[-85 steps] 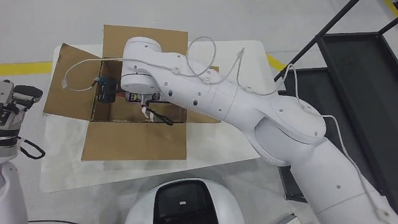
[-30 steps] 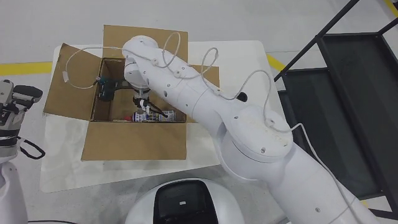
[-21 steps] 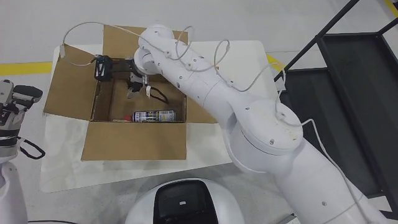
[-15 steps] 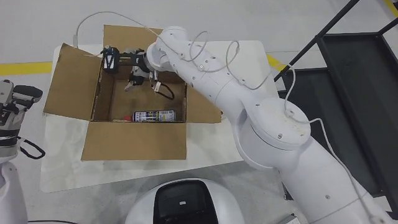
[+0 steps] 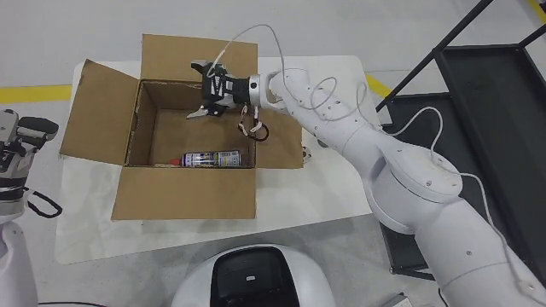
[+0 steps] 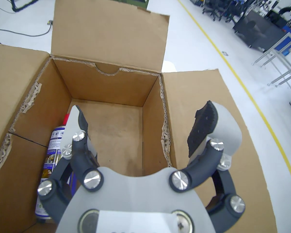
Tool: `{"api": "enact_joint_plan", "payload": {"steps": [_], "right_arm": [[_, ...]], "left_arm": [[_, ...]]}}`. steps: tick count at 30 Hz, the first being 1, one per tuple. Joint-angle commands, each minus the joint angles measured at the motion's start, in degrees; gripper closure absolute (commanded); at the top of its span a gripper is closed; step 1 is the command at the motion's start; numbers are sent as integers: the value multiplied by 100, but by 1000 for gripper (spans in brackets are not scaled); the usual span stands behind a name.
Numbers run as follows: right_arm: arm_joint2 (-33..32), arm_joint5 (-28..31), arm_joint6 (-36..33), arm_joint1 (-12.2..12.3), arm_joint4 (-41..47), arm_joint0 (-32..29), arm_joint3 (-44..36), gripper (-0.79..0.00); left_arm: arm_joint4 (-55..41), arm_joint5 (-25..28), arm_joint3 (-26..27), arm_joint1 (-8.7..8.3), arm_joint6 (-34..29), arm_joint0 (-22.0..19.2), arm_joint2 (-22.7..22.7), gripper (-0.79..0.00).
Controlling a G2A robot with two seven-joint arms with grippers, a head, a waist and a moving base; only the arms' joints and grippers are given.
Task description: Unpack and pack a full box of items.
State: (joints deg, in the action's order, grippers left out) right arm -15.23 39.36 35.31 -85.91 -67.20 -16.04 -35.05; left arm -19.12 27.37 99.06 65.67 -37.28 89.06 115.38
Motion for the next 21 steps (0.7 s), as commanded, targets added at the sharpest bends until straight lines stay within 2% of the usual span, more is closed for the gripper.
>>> {"api": "enact_joint_plan", "payload": {"steps": [1, 6, 12, 16, 21], "right_arm": [[-187, -169, 78, 313, -105, -221, -479, -785], [-1003, -580, -621, 1193, -244, -1023, -2200, -785], [-2613, -830, -2470, 2198, -296, -2614, -5001, -785], [-3658, -887, -3454, 2601, -204, -3722, -6339, -785], [-4622, -1211, -3954, 2834, 195, -4821, -7160, -785]], "left_arm": [[0, 0, 0, 0, 0, 0, 0, -785], [0, 0, 0, 0, 0, 0, 0, -785], [0, 0, 0, 0, 0, 0, 0, -785], [0, 0, 0, 0, 0, 0, 0, -785], [0, 0, 0, 0, 0, 0, 0, -785]]}}
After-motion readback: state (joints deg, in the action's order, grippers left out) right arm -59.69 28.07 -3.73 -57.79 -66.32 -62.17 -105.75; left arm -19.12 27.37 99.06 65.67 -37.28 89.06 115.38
